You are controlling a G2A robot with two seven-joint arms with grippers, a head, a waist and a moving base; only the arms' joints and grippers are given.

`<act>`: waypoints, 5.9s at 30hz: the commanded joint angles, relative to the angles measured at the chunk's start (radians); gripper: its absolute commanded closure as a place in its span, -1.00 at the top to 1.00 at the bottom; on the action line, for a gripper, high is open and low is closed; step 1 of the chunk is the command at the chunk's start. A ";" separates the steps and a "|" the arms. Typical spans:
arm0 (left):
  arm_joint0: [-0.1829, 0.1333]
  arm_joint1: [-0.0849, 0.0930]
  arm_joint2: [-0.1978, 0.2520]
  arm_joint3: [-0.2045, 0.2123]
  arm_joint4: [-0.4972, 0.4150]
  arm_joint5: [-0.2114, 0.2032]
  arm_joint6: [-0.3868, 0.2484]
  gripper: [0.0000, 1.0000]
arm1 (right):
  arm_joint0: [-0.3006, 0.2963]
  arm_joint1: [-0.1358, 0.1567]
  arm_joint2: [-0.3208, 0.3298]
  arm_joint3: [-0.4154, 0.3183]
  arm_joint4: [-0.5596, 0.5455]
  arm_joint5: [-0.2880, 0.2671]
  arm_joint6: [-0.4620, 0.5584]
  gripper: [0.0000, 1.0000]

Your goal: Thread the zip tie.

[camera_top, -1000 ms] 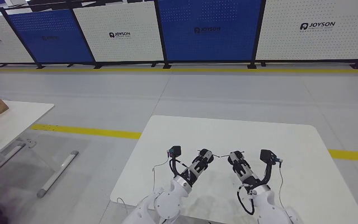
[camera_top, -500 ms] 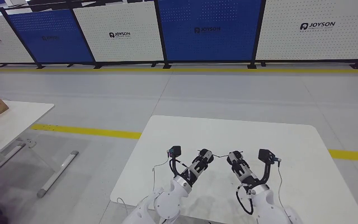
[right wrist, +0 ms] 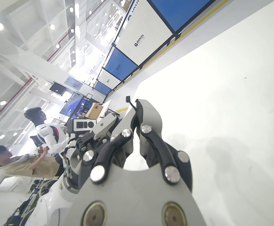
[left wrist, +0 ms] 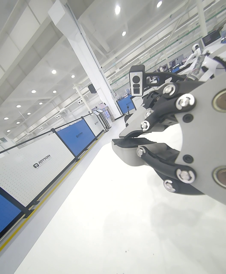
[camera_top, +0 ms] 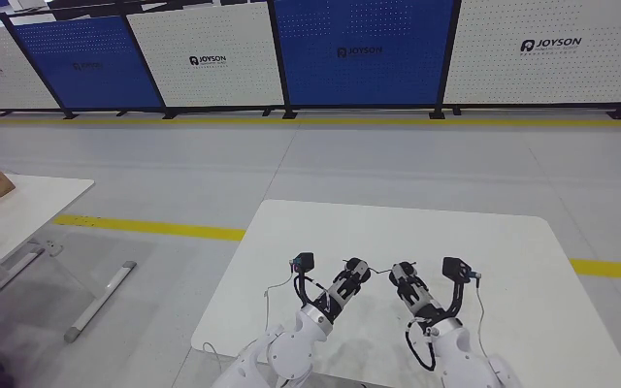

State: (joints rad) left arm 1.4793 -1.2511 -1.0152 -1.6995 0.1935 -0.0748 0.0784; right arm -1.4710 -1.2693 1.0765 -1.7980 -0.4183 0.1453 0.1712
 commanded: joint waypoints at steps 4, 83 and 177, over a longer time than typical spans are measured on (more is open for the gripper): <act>0.000 0.000 0.000 0.000 0.000 0.000 0.000 -1.00 | 0.024 -0.007 -0.008 0.052 0.028 -0.023 0.004 -1.00; 0.000 0.000 0.000 0.000 0.000 0.000 0.000 -1.00 | -0.043 -0.018 0.054 0.015 0.002 -0.128 0.012 0.42; 0.014 -0.001 0.016 -0.005 0.246 0.029 0.003 -0.62 | -0.017 -0.012 0.059 0.021 0.010 -0.119 0.158 -1.00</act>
State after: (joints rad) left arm 1.4941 -1.2519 -1.0015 -1.7057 0.4361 -0.0474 0.0847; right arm -1.4875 -1.2810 1.1349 -1.7764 -0.4088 0.0271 0.3294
